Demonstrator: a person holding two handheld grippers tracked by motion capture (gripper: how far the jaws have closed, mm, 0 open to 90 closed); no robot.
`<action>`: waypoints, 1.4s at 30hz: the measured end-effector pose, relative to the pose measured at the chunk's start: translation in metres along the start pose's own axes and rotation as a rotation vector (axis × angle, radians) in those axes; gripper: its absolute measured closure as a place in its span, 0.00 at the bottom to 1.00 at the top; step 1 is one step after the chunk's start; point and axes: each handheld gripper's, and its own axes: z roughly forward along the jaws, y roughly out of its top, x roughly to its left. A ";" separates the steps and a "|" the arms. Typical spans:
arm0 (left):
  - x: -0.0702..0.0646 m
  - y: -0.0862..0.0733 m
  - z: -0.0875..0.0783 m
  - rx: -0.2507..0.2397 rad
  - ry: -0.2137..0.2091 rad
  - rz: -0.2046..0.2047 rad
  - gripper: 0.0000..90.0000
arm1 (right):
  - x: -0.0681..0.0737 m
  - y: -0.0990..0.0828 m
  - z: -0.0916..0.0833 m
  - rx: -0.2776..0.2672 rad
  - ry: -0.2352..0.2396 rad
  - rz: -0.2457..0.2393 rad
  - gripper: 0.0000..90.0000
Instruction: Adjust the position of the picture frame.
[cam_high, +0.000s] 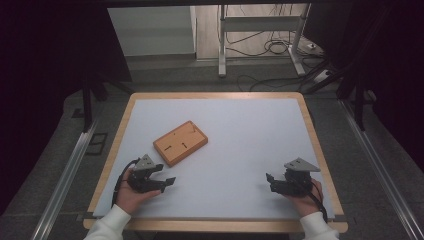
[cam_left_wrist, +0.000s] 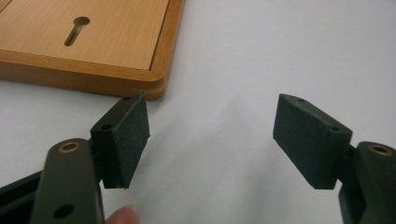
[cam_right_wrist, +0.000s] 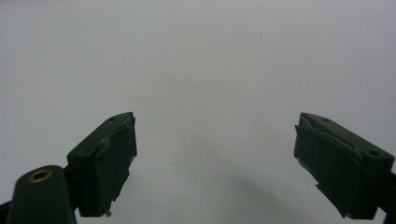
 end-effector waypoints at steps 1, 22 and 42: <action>0.000 0.000 0.000 0.000 0.000 0.000 0.29 | 0.000 -0.001 0.001 0.000 0.003 -0.001 0.15; -0.001 0.001 -0.001 -0.003 0.002 0.011 0.29 | 0.025 0.003 0.004 -0.012 0.059 -0.062 0.22; 0.001 0.002 -0.003 -0.013 0.002 0.011 0.29 | 0.046 0.012 0.019 0.000 0.098 -0.100 0.23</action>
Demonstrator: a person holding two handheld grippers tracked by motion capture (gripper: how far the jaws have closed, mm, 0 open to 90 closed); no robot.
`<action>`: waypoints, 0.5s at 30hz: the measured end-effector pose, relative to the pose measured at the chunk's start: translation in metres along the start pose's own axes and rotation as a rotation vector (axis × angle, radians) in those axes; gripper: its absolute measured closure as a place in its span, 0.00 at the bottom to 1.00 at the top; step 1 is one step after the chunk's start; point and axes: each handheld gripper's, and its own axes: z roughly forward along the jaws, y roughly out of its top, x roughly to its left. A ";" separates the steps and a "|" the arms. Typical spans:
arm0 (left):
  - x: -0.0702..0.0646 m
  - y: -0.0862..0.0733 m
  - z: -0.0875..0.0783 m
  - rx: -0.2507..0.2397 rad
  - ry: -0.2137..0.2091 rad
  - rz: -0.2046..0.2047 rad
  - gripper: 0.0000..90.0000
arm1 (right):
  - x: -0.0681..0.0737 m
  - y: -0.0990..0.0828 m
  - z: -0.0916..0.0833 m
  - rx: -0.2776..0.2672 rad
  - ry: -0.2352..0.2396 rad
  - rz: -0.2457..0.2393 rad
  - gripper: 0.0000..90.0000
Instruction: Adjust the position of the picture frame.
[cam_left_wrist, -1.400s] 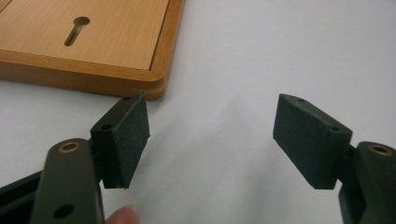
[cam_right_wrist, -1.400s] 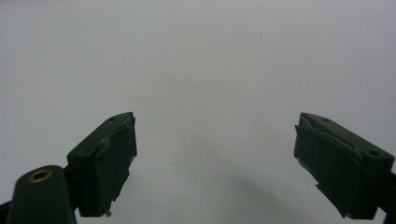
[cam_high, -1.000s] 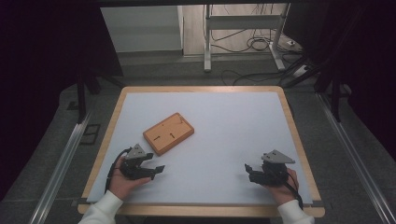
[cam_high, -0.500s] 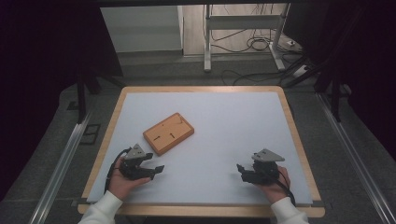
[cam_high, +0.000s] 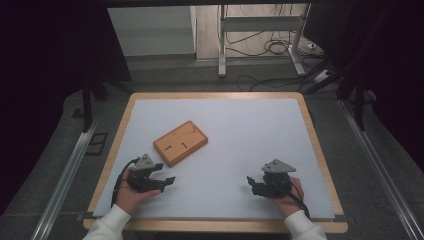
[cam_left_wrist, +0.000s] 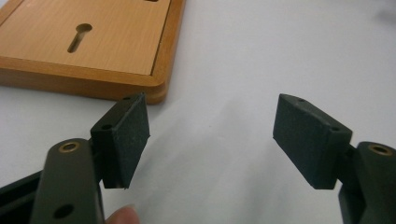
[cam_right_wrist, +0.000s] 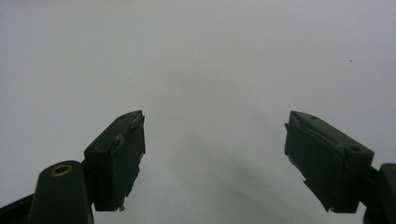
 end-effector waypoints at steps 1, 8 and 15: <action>0.000 0.001 0.000 -0.002 0.002 -0.001 0.29 | -0.001 -0.001 -0.001 -0.001 0.001 0.003 0.23; 0.009 0.012 -0.005 -0.040 0.008 -0.021 0.29 | -0.001 -0.001 -0.005 -0.008 0.004 0.009 0.23; 0.024 0.022 -0.003 -0.038 0.026 -0.044 0.30 | -0.001 -0.002 -0.006 -0.008 0.015 0.003 0.23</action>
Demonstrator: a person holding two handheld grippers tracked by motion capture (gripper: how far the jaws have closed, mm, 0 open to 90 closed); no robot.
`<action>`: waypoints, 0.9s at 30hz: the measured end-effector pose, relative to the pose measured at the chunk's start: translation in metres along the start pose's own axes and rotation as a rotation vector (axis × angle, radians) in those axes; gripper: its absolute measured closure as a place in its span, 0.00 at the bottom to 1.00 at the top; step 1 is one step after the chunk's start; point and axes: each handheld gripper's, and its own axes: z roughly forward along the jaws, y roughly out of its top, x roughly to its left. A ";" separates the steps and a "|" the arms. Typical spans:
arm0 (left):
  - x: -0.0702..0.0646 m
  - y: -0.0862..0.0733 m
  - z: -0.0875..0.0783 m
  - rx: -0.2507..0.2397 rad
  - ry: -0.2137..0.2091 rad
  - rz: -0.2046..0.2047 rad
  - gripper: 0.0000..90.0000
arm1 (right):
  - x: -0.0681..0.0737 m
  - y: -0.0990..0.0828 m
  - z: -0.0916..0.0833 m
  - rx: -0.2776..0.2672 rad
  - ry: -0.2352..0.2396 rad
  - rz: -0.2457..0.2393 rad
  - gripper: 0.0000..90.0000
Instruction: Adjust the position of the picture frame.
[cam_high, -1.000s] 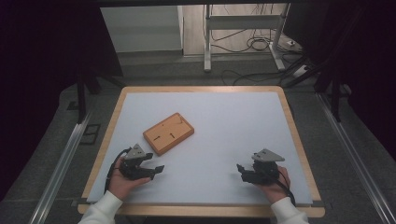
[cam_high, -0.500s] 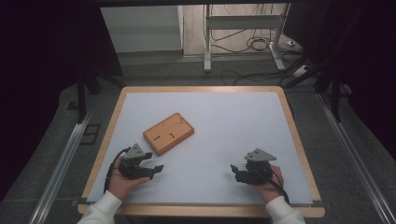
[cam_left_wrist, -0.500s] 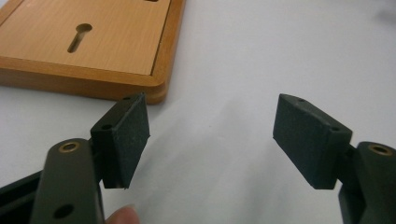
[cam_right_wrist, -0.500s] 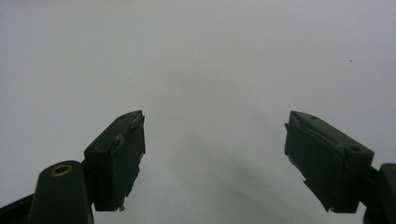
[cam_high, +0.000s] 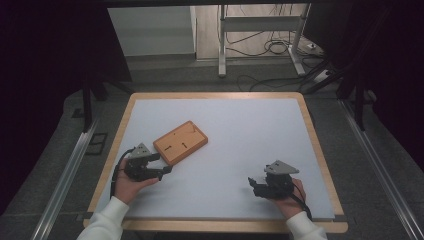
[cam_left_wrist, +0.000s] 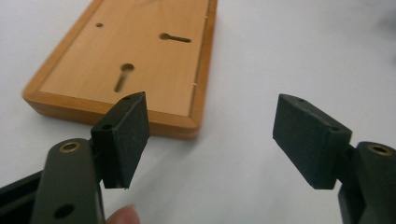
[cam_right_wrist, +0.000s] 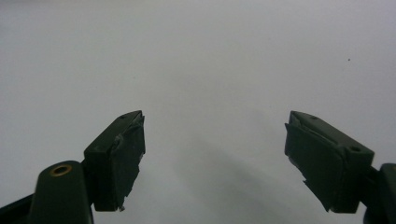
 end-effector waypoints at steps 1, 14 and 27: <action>0.002 0.001 0.001 0.001 0.003 -0.001 0.30 | 0.000 0.000 0.000 0.000 0.001 0.000 0.23; 0.037 0.030 0.011 0.043 0.046 0.025 0.92 | -0.003 -0.003 -0.005 0.000 -0.011 0.010 0.22; 0.079 0.051 0.032 0.123 0.121 0.010 0.99 | -0.005 -0.004 -0.005 -0.005 -0.007 0.010 0.22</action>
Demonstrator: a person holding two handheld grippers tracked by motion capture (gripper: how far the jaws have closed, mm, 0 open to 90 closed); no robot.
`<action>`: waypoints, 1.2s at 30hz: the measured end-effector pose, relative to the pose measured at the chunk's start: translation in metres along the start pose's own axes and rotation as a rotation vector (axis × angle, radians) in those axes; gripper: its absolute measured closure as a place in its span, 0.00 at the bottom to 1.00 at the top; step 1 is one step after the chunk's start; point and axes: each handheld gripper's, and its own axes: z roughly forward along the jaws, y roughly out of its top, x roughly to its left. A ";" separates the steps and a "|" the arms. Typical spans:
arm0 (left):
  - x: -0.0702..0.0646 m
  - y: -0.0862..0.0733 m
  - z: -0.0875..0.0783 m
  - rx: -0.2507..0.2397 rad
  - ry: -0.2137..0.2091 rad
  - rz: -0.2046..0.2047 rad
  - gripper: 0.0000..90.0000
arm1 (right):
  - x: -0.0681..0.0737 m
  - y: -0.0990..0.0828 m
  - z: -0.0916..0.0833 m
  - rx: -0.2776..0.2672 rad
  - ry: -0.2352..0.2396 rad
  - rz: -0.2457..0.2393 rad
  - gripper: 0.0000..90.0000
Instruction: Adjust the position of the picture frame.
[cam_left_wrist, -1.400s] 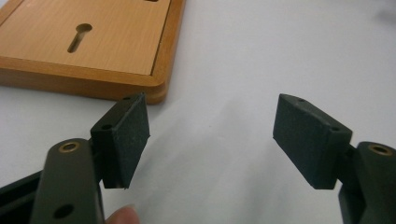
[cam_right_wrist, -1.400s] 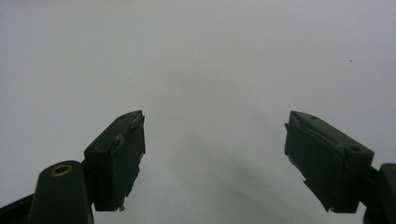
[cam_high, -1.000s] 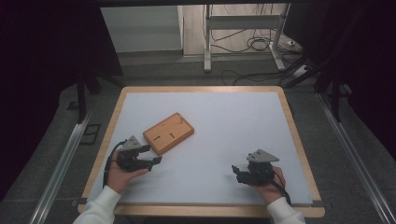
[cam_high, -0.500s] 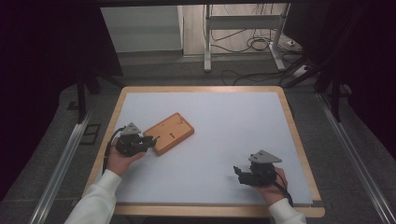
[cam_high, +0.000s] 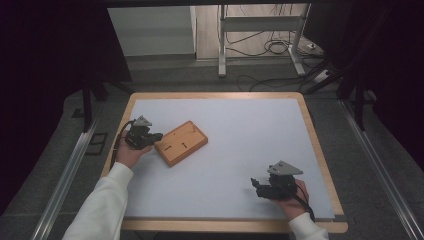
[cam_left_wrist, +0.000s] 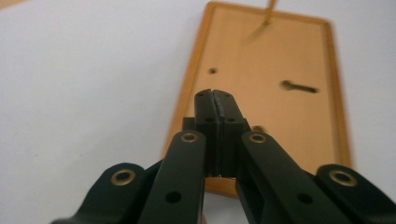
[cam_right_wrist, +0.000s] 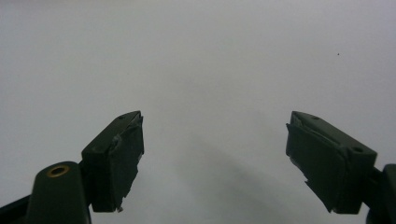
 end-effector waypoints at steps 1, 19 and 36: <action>0.003 0.000 0.002 0.011 0.008 -0.005 0.99 | 0.000 0.000 0.000 -0.002 -0.001 0.000 0.22; 0.023 -0.009 0.019 0.086 0.049 0.021 1.00 | -0.002 -0.001 0.001 0.002 -0.006 0.005 0.21; 0.006 -0.017 0.014 0.097 0.000 0.076 1.00 | -0.003 -0.002 0.001 0.008 -0.013 0.009 0.21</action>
